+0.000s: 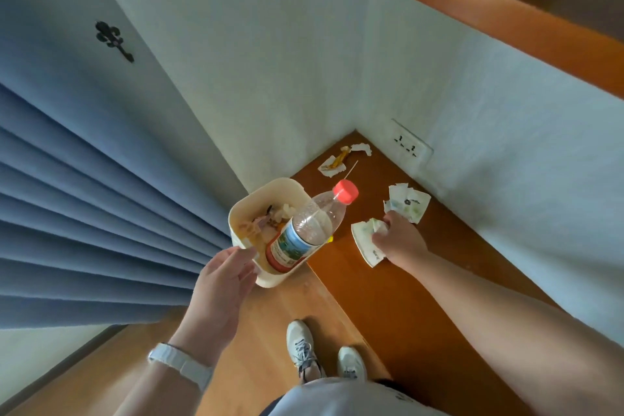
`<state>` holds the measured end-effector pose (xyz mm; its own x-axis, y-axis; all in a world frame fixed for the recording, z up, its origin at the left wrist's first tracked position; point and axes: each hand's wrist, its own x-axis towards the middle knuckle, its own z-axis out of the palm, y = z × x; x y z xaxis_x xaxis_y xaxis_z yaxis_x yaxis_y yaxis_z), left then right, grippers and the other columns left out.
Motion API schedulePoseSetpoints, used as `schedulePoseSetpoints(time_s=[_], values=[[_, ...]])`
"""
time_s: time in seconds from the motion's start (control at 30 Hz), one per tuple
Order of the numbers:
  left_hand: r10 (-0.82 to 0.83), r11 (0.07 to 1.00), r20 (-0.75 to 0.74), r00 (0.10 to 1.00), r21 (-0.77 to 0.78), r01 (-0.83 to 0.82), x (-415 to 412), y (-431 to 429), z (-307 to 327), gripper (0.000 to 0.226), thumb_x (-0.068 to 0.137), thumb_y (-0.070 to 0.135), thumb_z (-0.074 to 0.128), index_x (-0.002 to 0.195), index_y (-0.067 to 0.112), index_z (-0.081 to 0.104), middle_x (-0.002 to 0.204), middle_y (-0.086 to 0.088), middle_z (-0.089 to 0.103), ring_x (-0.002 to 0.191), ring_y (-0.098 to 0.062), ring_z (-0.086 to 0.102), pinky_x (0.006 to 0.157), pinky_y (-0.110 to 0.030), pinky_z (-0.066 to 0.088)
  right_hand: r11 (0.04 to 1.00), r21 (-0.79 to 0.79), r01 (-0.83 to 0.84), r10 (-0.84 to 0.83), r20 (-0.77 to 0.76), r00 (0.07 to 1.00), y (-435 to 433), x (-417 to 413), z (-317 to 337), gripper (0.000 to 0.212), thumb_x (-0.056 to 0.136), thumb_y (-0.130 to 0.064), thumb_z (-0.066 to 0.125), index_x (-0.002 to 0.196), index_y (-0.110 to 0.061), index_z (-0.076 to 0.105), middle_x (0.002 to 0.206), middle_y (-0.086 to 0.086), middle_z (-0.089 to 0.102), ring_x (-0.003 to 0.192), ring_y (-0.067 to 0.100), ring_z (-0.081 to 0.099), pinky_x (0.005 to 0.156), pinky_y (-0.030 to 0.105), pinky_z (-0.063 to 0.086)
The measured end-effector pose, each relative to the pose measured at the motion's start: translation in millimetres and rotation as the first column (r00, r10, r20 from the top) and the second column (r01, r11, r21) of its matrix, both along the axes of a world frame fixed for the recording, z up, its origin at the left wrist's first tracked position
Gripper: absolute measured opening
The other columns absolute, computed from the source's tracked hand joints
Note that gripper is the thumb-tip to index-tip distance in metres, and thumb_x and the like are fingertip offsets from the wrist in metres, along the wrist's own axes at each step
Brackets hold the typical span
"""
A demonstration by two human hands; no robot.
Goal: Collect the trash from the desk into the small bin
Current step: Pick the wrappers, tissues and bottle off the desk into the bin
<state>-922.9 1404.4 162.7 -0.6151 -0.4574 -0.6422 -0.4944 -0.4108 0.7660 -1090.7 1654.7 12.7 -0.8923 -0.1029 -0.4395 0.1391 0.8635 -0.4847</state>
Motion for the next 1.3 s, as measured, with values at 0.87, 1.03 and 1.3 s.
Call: schedulePoseSetpoints(time_s=[0.87, 1.03, 1.3], values=[[-0.278, 0.960, -0.049, 0.959, -0.047, 0.276, -73.4, -40.3, 1.8, 0.010, 0.085, 0.027, 0.069, 0.086, 0.017, 0.069, 0.096, -0.009, 0.070, 0.099, -0.024, 0.063, 0.100, -0.047, 0.050, 0.853, -0.521, 0.012, -0.283, -0.444, 0.850, -107.8, 33.3, 216.6, 0.022, 0.085, -0.030, 0.073, 0.100, -0.026, 0.058, 0.088, -0.012, 0.067, 0.078, 0.000, 0.065, 0.054, 0.018, 0.054], [-0.283, 0.956, -0.105, 0.954, 0.051, 0.289, -70.1, -56.3, -2.9, 0.029, 0.086, 0.027, 0.069, 0.109, 0.010, 0.069, 0.114, -0.017, 0.071, 0.114, -0.026, 0.065, 0.098, -0.034, 0.051, 0.919, -0.395, 0.009, -0.153, -0.334, 0.930, -112.5, 15.0, 196.0, 0.027, 0.087, -0.038, 0.067, 0.108, -0.025, 0.058, 0.095, -0.008, 0.066, 0.081, 0.006, 0.065, 0.061, 0.021, 0.055], [-0.315, 0.939, -0.118, 0.942, 0.109, 0.327, -72.3, -77.7, -14.3, 0.026, 0.093, 0.023, 0.064, 0.114, 0.007, 0.067, 0.119, -0.019, 0.071, 0.116, -0.027, 0.066, 0.102, -0.036, 0.049, 0.964, -0.260, -0.046, -0.036, -0.303, 0.952, -116.7, 1.9, 181.5, 0.037, 0.090, -0.041, 0.063, 0.120, -0.021, 0.056, 0.101, -0.011, 0.062, 0.091, 0.004, 0.059, 0.069, 0.019, 0.046]])
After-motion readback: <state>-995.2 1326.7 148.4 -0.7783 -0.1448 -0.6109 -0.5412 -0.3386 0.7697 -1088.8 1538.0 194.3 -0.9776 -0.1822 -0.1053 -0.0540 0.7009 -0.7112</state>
